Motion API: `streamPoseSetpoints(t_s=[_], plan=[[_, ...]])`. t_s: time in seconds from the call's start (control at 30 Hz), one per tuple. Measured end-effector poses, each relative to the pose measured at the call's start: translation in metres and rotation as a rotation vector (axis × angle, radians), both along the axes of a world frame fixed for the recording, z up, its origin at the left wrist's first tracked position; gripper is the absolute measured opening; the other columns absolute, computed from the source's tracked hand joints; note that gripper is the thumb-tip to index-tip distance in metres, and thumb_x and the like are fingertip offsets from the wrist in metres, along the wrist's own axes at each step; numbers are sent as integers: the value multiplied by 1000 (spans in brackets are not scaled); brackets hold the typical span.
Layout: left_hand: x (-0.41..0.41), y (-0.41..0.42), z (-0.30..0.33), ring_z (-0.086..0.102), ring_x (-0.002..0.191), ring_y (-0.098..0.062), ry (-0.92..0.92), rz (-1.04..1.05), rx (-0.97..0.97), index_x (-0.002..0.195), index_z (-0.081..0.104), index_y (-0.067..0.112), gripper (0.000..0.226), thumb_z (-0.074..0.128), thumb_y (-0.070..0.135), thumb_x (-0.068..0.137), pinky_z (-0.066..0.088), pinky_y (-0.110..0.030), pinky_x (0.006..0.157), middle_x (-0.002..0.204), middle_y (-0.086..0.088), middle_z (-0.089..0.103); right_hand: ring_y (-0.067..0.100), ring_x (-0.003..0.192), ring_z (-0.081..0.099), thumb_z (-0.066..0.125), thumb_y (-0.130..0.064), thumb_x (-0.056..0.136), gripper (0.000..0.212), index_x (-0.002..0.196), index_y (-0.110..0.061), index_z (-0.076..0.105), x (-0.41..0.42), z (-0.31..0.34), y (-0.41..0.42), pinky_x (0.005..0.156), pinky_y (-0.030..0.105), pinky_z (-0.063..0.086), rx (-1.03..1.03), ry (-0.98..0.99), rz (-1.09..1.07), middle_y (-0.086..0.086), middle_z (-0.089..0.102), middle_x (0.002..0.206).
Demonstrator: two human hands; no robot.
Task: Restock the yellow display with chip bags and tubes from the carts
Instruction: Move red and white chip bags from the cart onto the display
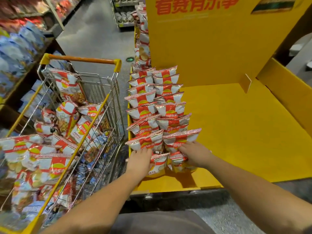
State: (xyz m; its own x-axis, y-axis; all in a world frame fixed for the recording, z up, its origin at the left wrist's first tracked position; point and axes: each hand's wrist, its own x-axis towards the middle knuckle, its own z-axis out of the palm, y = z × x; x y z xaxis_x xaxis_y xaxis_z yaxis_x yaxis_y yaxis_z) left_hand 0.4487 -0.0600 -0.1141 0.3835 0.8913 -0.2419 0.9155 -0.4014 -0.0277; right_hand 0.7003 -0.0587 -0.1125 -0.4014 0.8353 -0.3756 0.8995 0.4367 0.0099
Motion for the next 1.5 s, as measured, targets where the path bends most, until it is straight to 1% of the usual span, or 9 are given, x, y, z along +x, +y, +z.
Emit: streamPoseSetpoints(t_s=[0.1, 0.37, 0.63, 0.77, 0.9, 1.0, 1.13, 1.3, 1.5], plan=[[1, 8, 4, 48, 116, -23, -10, -1, 24, 126, 42, 20, 55, 59, 54, 87, 40, -37, 95, 123, 0, 52, 25, 130, 39, 67, -46, 80, 70, 140, -27, 37, -3, 8, 7, 104, 41, 34, 20, -36, 0, 0, 45, 139], [-19, 19, 15, 44, 123, -18, -181, -33, 12, 136, 40, 22, 77, 59, 69, 78, 37, -35, 104, 130, 4, 47, 25, 135, 33, 67, -56, 80, 81, 146, -27, 30, -8, 26, 7, 109, 43, 29, 56, -109, 10, 0, 38, 146], [-68, 26, 36, 50, 114, -13, -512, 118, -18, 131, 48, 24, 63, 60, 63, 83, 45, -34, 95, 123, 7, 53, 25, 141, 24, 48, -86, 68, 104, 152, -33, 17, -37, 75, 25, 113, 46, 21, -34, -3, -3, 2, 28, 153], [-103, 35, 59, 52, 104, -10, -697, 214, -6, 122, 54, 20, 45, 59, 51, 90, 45, -29, 85, 114, 5, 55, 20, 126, 42, 21, -89, 73, 95, 142, -27, 41, -100, 126, 57, 103, 39, 35, 103, 253, -48, 0, 46, 139], [-169, 44, 77, 53, 97, -13, -798, 343, 63, 116, 57, 17, 32, 58, 40, 94, 43, -29, 79, 108, 4, 55, 16, 107, 52, 50, -50, 94, 43, 123, -20, 59, -207, 140, 84, 88, 32, 41, 129, 440, 6, 0, 58, 115], [-228, 47, 78, 54, 97, -18, -831, 418, 102, 110, 60, 15, 25, 56, 35, 95, 45, -35, 81, 105, 1, 59, 16, 97, 56, 56, -38, 95, 29, 115, -18, 62, -285, 130, 94, 84, 32, 44, 65, 546, 72, 0, 59, 103], [-329, 48, 74, 54, 90, -17, -806, 550, 147, 100, 60, 17, 12, 56, 27, 96, 45, -36, 74, 96, 3, 58, 14, 94, 56, 52, -38, 96, 21, 107, -23, 62, -384, 106, 104, 79, 34, 49, -69, 529, 111, -9, 56, 96], [-444, 68, 53, 55, 110, -25, -546, 647, 72, 122, 57, 13, 30, 54, 23, 94, 46, -39, 88, 118, -6, 59, 18, 107, 57, 52, -48, 93, 42, 127, -24, 53, -463, 68, 120, 87, 36, 50, -255, 327, 108, -6, 57, 120], [-510, 115, 31, 50, 115, -29, -174, 416, -147, 119, 53, 18, 38, 61, 29, 84, 41, -44, 95, 118, -6, 55, 27, 123, 47, 64, -48, 85, 71, 143, -19, 37, -523, 20, 126, 97, 43, 46, -322, 15, 203, 6, 46, 138]])
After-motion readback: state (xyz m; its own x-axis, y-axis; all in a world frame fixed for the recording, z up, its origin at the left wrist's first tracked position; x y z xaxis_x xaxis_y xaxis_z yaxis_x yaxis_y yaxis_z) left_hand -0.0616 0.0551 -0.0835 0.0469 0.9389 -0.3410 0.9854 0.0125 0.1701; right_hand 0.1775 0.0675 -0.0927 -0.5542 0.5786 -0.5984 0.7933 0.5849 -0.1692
